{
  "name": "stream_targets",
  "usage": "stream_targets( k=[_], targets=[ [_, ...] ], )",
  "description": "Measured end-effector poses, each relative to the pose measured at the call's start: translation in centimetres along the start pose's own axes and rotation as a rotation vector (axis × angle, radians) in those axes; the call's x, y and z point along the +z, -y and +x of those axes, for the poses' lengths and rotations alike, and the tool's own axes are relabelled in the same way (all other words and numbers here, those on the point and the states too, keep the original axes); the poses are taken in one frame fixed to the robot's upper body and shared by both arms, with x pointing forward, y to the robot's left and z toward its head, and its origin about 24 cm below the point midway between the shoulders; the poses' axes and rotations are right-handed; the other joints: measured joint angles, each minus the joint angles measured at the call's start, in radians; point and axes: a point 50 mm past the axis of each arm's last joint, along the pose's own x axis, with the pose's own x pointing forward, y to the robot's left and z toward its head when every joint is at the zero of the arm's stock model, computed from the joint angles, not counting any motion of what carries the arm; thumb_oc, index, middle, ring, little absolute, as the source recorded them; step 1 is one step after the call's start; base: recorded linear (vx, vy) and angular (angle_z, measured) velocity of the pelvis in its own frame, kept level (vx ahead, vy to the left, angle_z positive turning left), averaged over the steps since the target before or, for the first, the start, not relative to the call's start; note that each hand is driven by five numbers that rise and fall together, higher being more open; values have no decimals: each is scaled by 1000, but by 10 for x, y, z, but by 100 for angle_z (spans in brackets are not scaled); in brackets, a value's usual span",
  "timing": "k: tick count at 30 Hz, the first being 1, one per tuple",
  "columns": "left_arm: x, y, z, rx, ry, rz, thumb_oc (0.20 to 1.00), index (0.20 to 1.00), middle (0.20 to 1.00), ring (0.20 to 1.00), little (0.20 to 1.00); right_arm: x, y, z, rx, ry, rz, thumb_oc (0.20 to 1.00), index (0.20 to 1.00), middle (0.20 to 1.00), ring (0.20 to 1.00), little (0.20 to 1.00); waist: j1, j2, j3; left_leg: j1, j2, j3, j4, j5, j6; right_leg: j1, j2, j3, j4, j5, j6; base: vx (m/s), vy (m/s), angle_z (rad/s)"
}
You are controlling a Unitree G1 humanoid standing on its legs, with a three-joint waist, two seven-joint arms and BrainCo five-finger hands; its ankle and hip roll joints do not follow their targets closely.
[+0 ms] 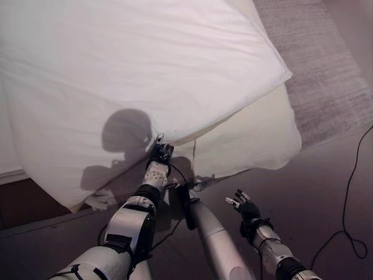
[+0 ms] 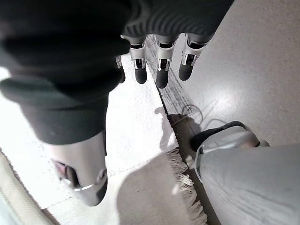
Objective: Make the bed
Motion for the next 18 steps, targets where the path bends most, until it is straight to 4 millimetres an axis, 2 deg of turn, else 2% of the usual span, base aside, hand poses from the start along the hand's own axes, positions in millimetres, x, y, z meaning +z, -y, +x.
stream_targets(
  k=[2,8,11,14,18],
  targets=[
    [0,4,0,-16,5,-11,200,200,200,200,200,-1,-1,0,-1,0,3,1000,1000,1000,1000,1000,9,0,0,-2,0,0,1,0,0,-2,0,0,1,1,-1,0,0,0],
    [16,49,-10,-266,103,-103,200,200,200,200,200,2,-6,1,-1,22,15,1000,1000,1000,1000,1000,23,0,0,-1,-8,-2,3,1,2,0,-7,-2,8,6,-8,-17,5,2],
    [12,60,-16,-350,105,-115,200,200,200,200,200,2,-7,0,-6,27,19,1000,1000,1000,1000,1000,44,1,0,10,-9,-1,2,2,3,10,-8,0,6,7,-7,0,0,0],
    [5,59,-23,-419,87,-136,200,200,200,200,200,8,-13,2,14,58,31,1000,1000,1000,1000,1000,58,1,0,21,-11,-2,-2,2,4,23,-9,-1,4,6,-6,-11,5,1],
    [-5,52,-30,-468,61,-176,200,200,200,200,200,27,-33,5,90,130,75,1000,1000,1000,1000,1000,78,3,2,34,-18,-4,-11,7,10,35,-17,-1,0,2,-1,-21,19,4]
  ],
)
